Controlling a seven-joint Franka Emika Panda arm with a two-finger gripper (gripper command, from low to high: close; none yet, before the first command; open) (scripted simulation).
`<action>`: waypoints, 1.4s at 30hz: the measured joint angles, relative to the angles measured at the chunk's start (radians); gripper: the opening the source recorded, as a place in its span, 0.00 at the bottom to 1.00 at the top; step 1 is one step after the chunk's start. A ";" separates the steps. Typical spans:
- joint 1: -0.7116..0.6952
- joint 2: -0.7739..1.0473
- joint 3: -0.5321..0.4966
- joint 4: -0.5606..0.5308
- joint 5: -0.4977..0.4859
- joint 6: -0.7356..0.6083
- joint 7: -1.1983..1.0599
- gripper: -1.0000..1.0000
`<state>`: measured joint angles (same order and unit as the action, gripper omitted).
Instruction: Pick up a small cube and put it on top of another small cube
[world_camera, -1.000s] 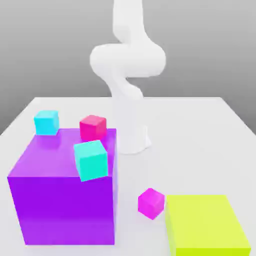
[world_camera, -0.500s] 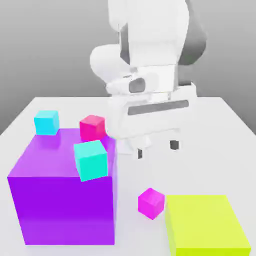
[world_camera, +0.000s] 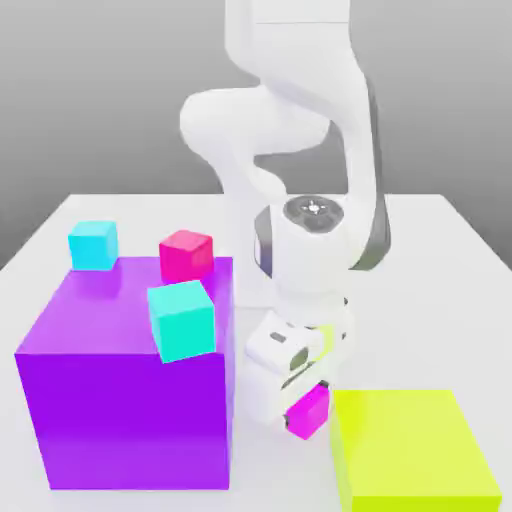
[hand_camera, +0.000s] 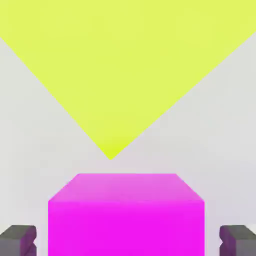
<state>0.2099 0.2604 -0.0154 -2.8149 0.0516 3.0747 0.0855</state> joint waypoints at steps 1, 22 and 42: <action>0.000 0.000 0.000 0.000 -0.001 -0.001 0.001 0.00; -0.110 -0.600 -0.009 0.077 -0.084 -0.441 0.304 0.00; -0.459 -1.018 -0.021 0.067 -0.075 -1.078 0.793 0.00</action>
<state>-0.2489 -0.7574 -0.0368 -2.7483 -0.0236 1.9972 0.8786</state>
